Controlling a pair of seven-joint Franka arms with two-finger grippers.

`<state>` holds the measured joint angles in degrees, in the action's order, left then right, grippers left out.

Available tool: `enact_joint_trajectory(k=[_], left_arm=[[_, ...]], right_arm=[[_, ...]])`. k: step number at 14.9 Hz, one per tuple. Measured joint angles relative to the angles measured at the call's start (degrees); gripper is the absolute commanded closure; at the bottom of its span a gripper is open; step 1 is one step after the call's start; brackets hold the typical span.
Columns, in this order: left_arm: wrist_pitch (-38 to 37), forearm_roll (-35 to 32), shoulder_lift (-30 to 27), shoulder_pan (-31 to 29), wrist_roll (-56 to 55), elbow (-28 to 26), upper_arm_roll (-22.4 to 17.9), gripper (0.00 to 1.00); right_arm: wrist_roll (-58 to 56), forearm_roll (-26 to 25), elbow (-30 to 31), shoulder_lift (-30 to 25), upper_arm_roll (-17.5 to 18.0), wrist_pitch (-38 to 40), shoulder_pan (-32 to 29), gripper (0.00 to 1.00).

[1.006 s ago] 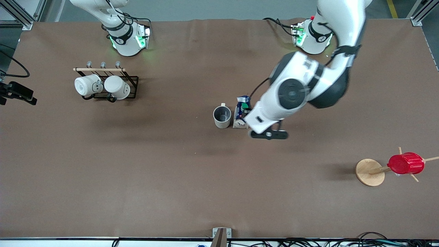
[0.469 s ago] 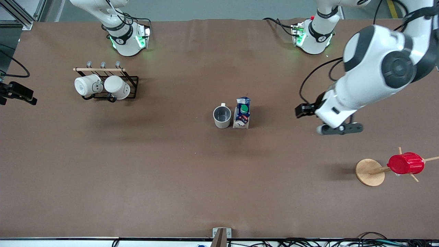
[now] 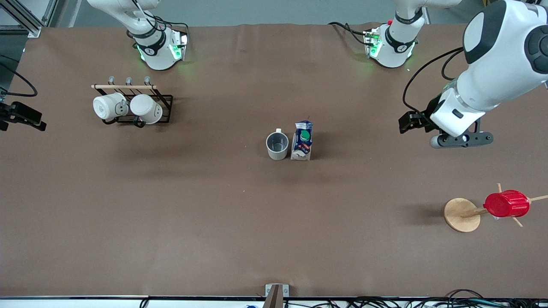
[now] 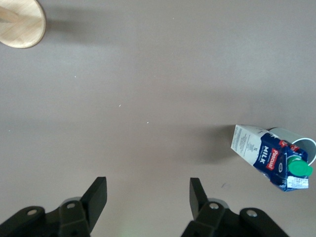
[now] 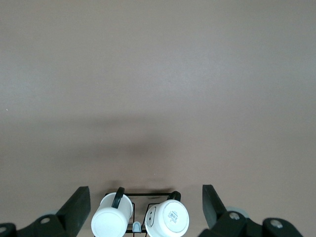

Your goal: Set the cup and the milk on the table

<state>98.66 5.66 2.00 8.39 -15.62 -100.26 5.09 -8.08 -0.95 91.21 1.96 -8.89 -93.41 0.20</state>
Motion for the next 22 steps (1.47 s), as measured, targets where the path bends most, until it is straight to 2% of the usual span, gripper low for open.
enact_joint_trajectory(k=[4,6,9,16,20,22], left_arm=[[0.53,-0.40,-2.82,-1.29,1.60,-2.87,0.00,0.20],[0.86,-1.93,-3.30,-1.63,2.81,-3.00,0.00,0.10],[1.62,-3.64,-3.42,-1.62,3.15,-2.02,0.07,0.01],[1.56,-3.92,-2.18,-1.76,6.59,3.28,-0.08,0.00],[-3.61,-3.92,-0.08,-1.79,6.67,9.70,-0.08,0.00],[-4.76,-3.92,0.72,-2.15,6.67,11.14,-0.10,0.01]], right_arm=[[0.00,0.00,0.00,0.00,0.00,0.01,0.00,0.00],[0.00,0.00,0.00,0.00,0.00,0.01,0.00,0.00],[0.00,0.00,0.00,0.00,0.00,0.01,0.00,0.00],[0.00,0.00,0.00,0.00,-0.01,0.04,0.00,0.00],[0.00,0.00,0.00,0.00,-0.02,0.06,0.00,0.00],[0.00,0.00,0.01,0.00,-0.03,0.06,0.00,0.00]])
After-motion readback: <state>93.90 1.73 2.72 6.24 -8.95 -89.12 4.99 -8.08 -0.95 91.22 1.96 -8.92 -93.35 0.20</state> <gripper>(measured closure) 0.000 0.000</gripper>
